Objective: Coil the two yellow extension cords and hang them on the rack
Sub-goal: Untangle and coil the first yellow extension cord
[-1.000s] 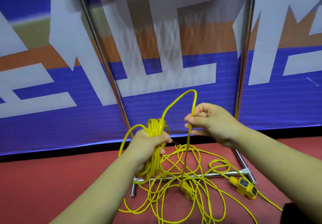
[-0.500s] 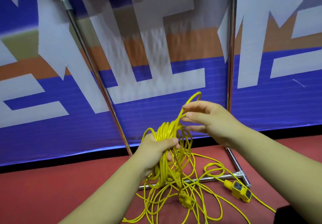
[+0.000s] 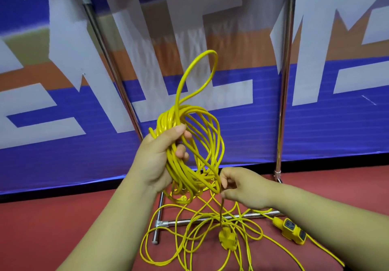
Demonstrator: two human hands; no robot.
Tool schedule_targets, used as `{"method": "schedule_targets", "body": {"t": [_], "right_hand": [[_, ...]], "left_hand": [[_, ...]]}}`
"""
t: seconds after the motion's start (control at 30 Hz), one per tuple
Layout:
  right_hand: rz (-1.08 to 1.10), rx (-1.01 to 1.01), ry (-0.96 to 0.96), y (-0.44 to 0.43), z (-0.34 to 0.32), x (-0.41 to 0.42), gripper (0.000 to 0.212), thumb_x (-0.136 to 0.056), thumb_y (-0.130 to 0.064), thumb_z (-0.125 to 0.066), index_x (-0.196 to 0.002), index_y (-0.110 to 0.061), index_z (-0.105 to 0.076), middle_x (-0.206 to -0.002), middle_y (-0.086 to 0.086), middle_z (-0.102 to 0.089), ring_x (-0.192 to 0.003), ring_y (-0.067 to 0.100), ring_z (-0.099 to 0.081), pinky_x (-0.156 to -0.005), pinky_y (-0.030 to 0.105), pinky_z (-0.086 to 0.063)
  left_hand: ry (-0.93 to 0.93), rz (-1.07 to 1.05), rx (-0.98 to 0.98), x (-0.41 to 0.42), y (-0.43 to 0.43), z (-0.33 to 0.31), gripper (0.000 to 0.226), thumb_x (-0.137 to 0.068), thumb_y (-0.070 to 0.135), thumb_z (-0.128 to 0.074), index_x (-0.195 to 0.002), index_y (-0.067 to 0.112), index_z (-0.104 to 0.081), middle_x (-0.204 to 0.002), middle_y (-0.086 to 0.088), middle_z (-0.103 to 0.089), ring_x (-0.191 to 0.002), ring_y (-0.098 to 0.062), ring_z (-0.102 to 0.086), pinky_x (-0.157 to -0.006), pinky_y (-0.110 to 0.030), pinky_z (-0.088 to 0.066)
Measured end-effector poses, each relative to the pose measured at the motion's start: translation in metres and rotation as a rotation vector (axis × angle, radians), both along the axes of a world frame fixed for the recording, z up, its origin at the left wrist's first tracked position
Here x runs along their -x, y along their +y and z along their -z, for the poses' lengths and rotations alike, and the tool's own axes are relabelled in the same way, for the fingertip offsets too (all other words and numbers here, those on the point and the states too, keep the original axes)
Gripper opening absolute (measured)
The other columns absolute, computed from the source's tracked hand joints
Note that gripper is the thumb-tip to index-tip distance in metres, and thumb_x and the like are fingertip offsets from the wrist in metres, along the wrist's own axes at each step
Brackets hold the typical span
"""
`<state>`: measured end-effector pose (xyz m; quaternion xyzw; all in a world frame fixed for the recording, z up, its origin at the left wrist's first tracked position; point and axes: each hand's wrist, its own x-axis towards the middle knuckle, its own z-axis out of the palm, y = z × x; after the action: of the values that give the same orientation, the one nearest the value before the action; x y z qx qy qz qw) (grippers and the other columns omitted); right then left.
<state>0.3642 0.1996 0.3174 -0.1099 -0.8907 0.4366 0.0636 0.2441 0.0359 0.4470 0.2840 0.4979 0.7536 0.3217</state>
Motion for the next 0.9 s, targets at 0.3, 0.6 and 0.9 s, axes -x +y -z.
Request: {"method": "schedule_targets", "body": {"t": [0.3, 0.6, 0.9], "right_hand": [[0.459, 0.872, 0.342, 0.005, -0.037, 0.016, 0.018, -0.091, 0.002, -0.063, -0.094, -0.012, -0.054, -0.088, 0.015, -0.071, -0.076, 0.023, -0.068, -0.072, 0.037, -0.057], [0.458, 0.032, -0.207, 0.008, 0.005, 0.024, 0.019, -0.089, -0.014, -0.061, -0.075, -0.009, -0.074, -0.072, 0.001, -0.075, -0.05, 0.015, -0.054, -0.047, 0.021, -0.041], [-0.163, -0.367, -0.251, -0.032, -0.073, -0.012, 0.025, -0.082, -0.016, -0.065, -0.1, -0.029, -0.075, -0.074, -0.009, -0.066, -0.066, 0.001, -0.059, -0.063, 0.014, -0.045]], "left_hand": [[-0.276, -0.21, 0.104, 0.047, -0.028, 0.021, 0.008, -0.088, 0.023, -0.066, -0.09, 0.015, -0.068, -0.099, -0.002, -0.076, -0.042, -0.004, -0.051, -0.044, -0.02, -0.048], [-0.277, -0.193, 0.021, 0.061, -0.05, 0.024, 0.017, -0.078, 0.035, -0.068, -0.082, 0.018, -0.067, -0.057, 0.008, -0.048, -0.045, -0.005, -0.048, -0.05, -0.023, -0.047], [-0.226, -0.203, -0.01, 0.06, -0.047, 0.025, 0.01, -0.095, 0.012, -0.053, -0.093, 0.013, -0.062, -0.062, 0.001, -0.051, -0.051, -0.013, -0.053, -0.055, -0.027, -0.051]]}}
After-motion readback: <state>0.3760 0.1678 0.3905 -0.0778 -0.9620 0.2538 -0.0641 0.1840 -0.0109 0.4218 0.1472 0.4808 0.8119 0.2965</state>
